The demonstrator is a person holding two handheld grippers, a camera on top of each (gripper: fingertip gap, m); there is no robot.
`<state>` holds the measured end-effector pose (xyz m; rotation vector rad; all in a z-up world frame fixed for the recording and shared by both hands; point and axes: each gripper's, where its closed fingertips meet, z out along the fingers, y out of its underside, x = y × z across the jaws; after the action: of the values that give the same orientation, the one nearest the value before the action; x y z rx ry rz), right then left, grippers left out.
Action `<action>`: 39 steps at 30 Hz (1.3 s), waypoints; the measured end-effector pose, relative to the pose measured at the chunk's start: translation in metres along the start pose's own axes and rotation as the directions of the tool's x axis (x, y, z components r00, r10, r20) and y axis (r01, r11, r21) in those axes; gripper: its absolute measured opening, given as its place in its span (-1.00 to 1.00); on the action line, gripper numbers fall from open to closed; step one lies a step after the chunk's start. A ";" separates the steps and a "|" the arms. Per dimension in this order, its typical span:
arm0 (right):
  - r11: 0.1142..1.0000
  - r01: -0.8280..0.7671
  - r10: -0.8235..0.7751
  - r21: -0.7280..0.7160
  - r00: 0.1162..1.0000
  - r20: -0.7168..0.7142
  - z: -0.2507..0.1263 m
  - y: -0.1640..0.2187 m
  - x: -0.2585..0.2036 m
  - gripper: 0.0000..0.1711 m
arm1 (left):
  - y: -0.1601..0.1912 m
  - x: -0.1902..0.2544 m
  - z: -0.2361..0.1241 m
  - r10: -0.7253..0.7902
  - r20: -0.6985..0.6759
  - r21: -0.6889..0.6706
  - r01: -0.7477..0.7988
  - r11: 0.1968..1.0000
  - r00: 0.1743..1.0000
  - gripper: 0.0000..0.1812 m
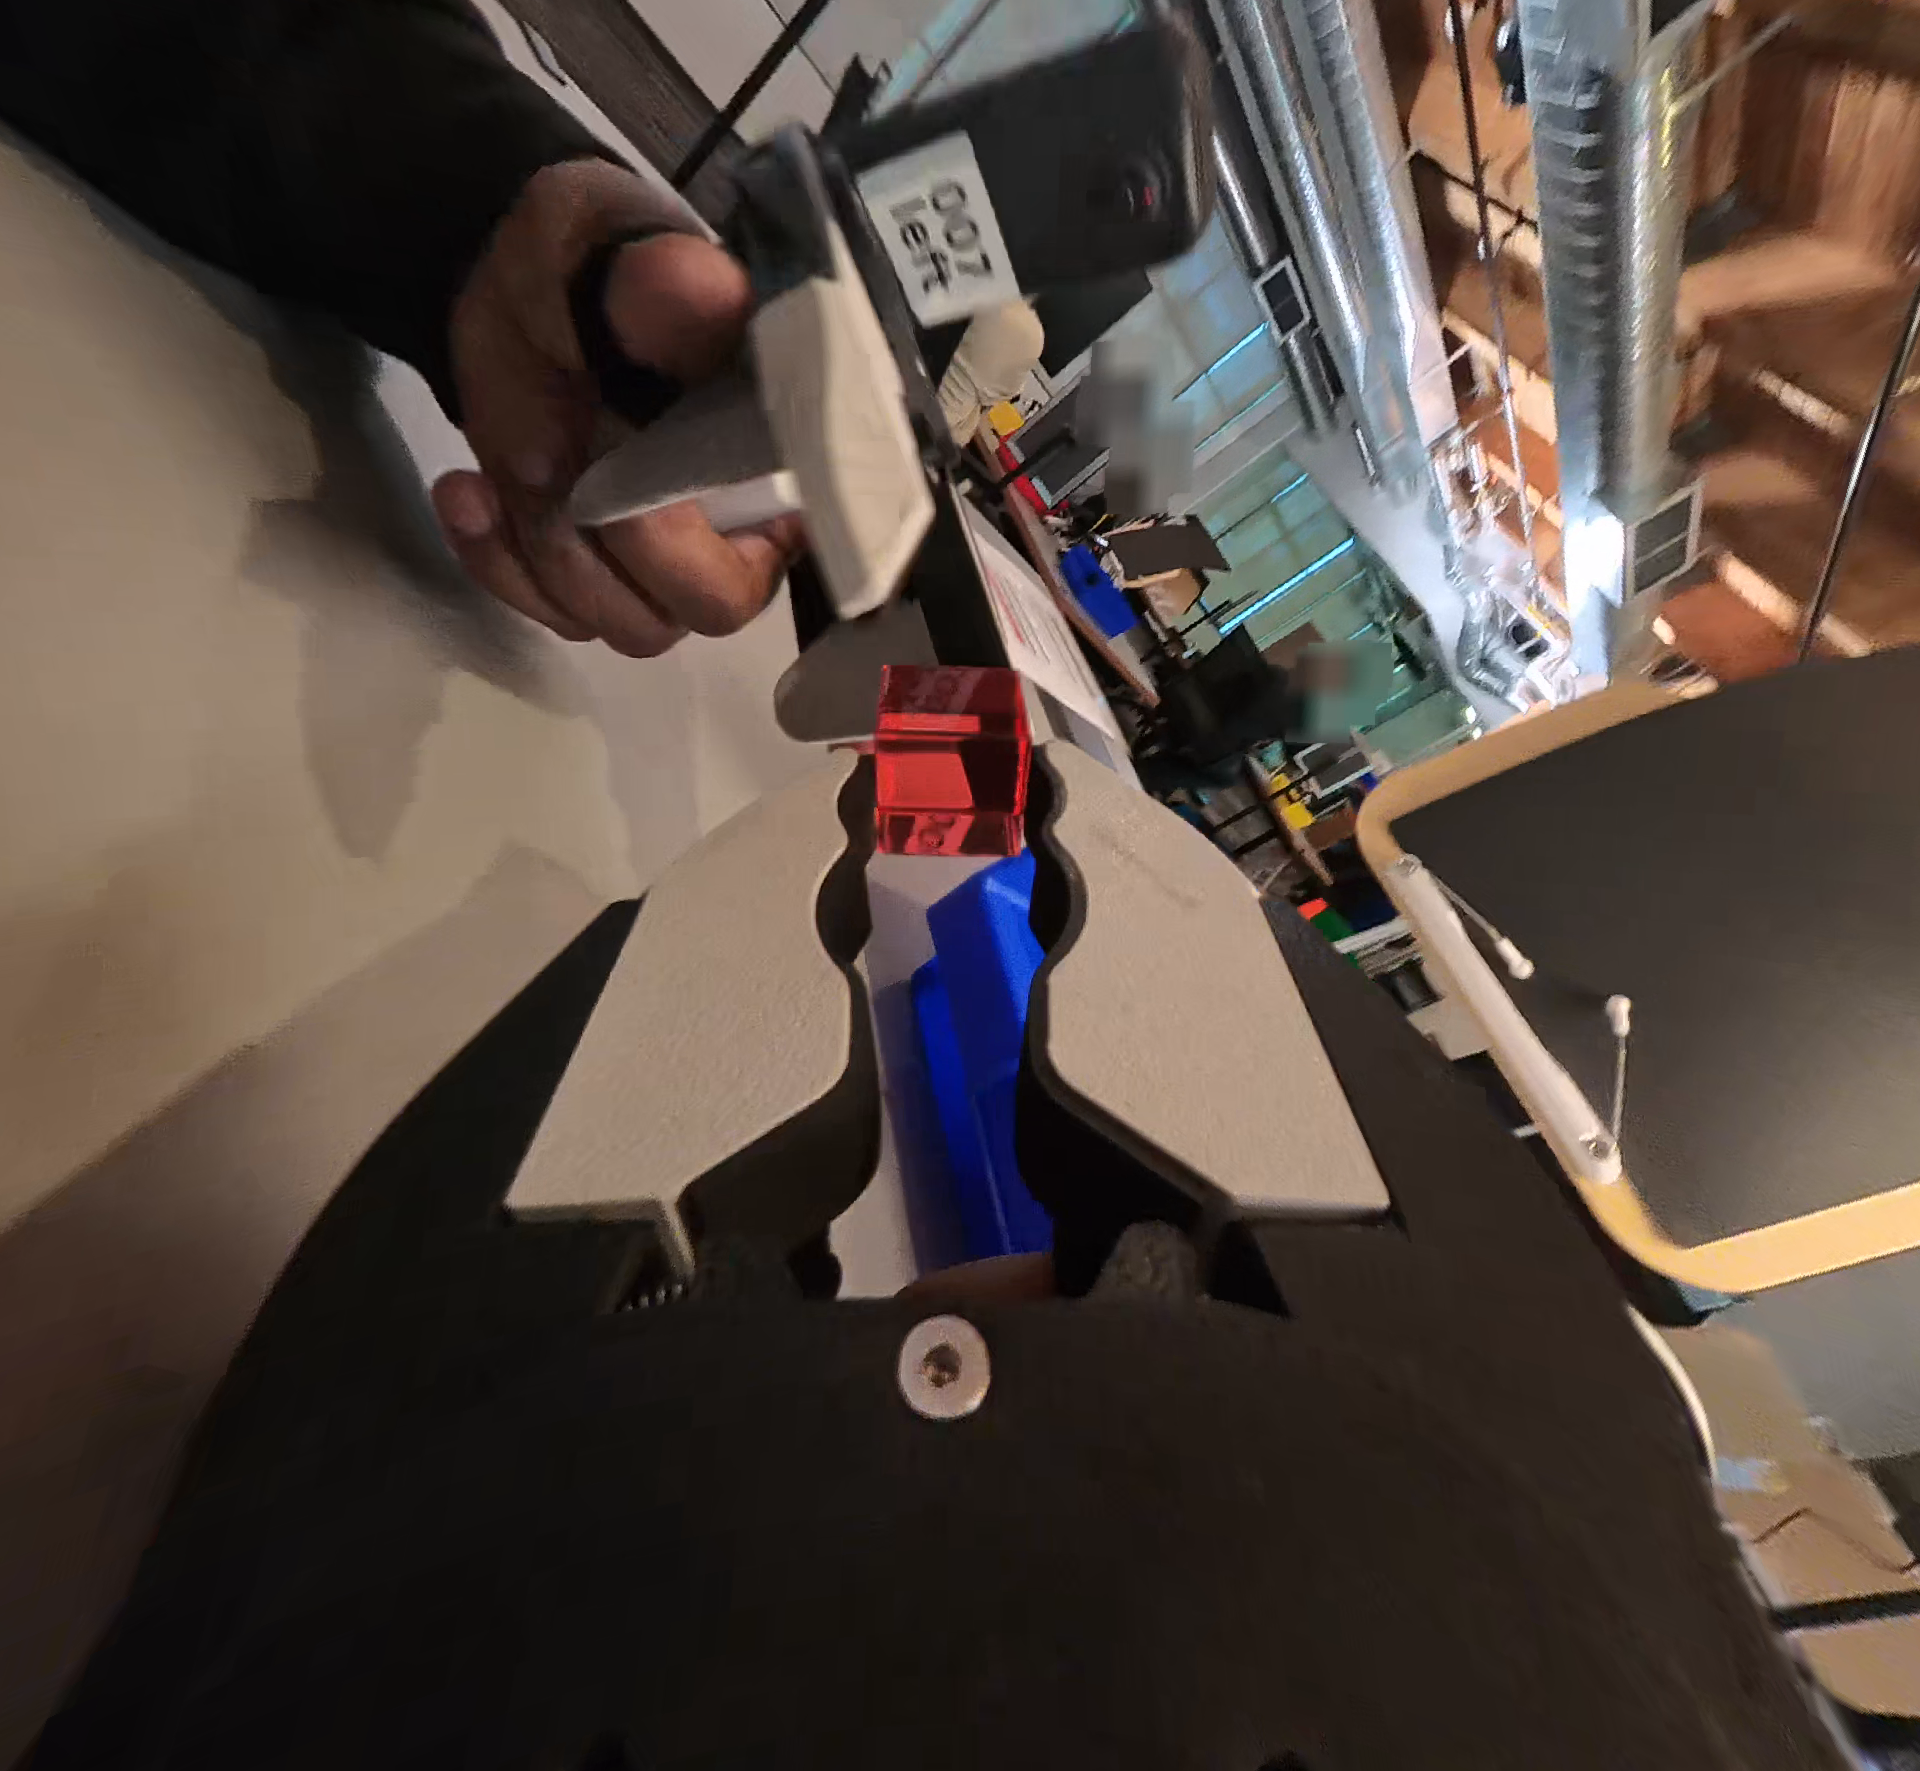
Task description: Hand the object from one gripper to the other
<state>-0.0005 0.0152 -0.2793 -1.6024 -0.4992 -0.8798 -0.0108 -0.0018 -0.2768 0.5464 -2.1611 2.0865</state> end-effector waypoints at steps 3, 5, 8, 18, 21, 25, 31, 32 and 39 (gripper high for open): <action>0.997 0.061 -0.061 0.041 0.998 -0.006 -0.002 -0.010 -0.004 -0.68 | -0.003 0.001 -0.002 -0.190 -0.093 0.039 0.194 0.980 0.977 -0.35; 0.995 0.089 -0.089 0.054 0.996 0.005 -0.002 -0.013 -0.008 -0.68 | 0.000 -0.001 -0.001 -0.271 -0.121 0.028 0.276 0.961 0.955 -0.40; 0.990 0.135 -0.136 0.030 0.990 0.025 -0.001 -0.009 -0.014 -0.68 | 0.010 0.002 0.002 -0.266 -0.133 -0.016 0.266 0.964 0.955 -0.53; 0.968 -0.251 0.246 0.022 0.960 0.136 0.000 -0.003 -0.008 -0.50 | 0.001 -0.009 -0.003 0.504 0.206 -0.090 -0.497 0.863 0.839 -0.68; 0.847 -0.532 0.497 0.030 0.809 0.313 -0.005 -0.008 -0.012 -0.48 | 0.002 -0.006 -0.002 0.738 0.252 -0.167 -0.723 0.671 0.626 -0.67; 0.688 -0.725 0.660 -0.020 0.613 0.434 -0.010 -0.009 -0.010 -0.46 | -0.004 0.006 -0.001 0.828 0.276 -0.151 -0.829 0.539 0.488 -0.68; 0.407 -0.897 0.755 -0.171 0.225 0.615 -0.018 -0.022 -0.015 -0.45 | -0.003 0.016 0.000 0.907 0.278 -0.168 -0.914 0.369 0.315 -0.68; 0.368 -0.910 0.750 -0.190 0.170 0.640 -0.020 -0.024 -0.015 -0.45 | -0.001 0.018 0.001 0.919 0.268 -0.174 -0.924 0.341 0.289 -0.68; 0.370 -0.900 0.759 -0.232 0.149 0.634 -0.018 -0.024 -0.022 -0.45 | 0.005 0.024 0.005 0.947 0.235 -0.183 -0.947 0.264 0.219 -0.67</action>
<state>-0.0370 0.0065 -0.2802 -1.6087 -0.0516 0.6826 -0.0334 -0.0116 -0.2748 -0.8860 -3.1745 2.5336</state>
